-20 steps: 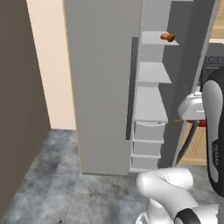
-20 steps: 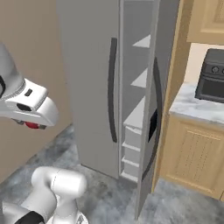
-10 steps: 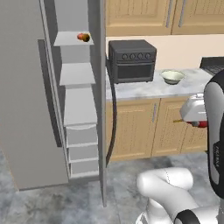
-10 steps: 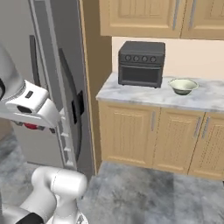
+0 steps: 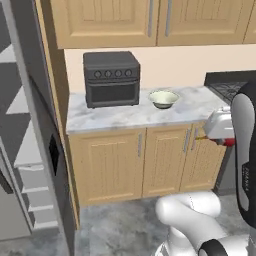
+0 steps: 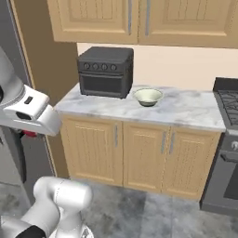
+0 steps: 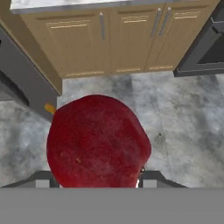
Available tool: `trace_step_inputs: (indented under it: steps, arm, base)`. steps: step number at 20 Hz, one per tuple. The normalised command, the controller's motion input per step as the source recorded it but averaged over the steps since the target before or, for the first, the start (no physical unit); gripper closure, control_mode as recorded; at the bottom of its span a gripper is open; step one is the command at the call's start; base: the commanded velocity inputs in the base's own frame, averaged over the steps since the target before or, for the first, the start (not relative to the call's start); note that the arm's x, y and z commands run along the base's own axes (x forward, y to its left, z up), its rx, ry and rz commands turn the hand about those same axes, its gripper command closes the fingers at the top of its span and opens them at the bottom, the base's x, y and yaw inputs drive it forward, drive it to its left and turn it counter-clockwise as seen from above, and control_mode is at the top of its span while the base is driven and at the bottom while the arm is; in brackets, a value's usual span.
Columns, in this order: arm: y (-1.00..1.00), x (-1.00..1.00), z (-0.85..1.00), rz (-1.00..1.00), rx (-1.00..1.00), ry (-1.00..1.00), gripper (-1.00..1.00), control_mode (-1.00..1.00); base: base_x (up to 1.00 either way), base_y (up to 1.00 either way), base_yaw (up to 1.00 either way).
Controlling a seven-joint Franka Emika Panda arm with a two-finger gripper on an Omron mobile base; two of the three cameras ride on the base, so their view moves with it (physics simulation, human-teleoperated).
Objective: Take the squash, pear, and lemon from the freezer and place them in the bowl on the counter.
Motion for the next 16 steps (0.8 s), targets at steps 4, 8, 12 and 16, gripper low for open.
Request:
trace_step_inputs:
  steps: [4,8,12,16]
  arm:
    - [0.00,0.00,0.00,0.00,0.00,0.00,1.00,1.00]
    - [0.00,0.00,0.00,0.00,0.00,0.00,1.00,1.00]
    - [0.00,0.00,0.00,0.00,0.00,0.00,1.00,1.00]
    - [0.00,0.00,0.00,0.00,0.00,0.00,1.00,1.00]
  base:
    - [0.77,-0.66,0.00]
    - [0.86,-0.41,0.00]
    - [0.86,-0.28,0.00]
    - [0.69,0.00,0.00]
